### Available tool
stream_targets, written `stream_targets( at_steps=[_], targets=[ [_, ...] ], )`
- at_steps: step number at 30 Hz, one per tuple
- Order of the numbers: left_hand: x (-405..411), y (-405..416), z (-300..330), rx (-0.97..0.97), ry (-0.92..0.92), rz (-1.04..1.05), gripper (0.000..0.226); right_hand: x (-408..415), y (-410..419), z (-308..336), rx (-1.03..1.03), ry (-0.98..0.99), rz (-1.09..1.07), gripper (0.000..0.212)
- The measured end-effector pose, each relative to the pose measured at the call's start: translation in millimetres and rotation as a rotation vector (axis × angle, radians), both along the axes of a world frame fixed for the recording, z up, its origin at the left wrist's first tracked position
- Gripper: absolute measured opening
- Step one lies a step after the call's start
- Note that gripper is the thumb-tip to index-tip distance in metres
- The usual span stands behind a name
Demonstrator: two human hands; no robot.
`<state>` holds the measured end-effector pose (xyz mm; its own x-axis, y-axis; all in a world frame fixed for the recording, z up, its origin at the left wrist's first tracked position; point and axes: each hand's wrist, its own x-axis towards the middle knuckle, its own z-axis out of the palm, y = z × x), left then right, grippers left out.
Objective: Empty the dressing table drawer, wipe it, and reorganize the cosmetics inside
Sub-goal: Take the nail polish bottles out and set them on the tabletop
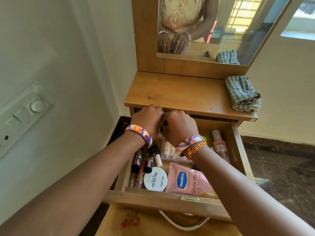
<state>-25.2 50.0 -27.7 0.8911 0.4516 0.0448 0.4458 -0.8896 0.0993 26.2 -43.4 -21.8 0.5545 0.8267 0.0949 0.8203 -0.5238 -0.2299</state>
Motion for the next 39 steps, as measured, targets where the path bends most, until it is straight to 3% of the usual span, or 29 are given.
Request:
stream_targets(
  at_steps=[6,11,19,25,30,39],
  targets=[
    [1,16,60,-0.207,-0.224,-0.008,0.018,31,7,65,0.29,0.228,-0.123,0.011],
    [15,44,71,-0.293,-0.345,0.07,0.023,54,29,78,0.449,0.244,-0.153,0.011],
    [31,65,46,-0.367,-0.408,0.156,0.026,68,55,58,0.467,0.286,-0.161,0.023],
    [28,67,31,-0.434,-0.394,0.142,0.047,70,49,38,0.185,0.402,-0.227,0.071],
    [34,76,18,-0.404,-0.417,0.203,0.05,76,65,16,0.2,0.442,-0.266,0.041],
    [75,117,8,-0.428,-0.568,0.357,0.041,98,121,2,0.421,0.499,-0.356,0.033]
  ],
)
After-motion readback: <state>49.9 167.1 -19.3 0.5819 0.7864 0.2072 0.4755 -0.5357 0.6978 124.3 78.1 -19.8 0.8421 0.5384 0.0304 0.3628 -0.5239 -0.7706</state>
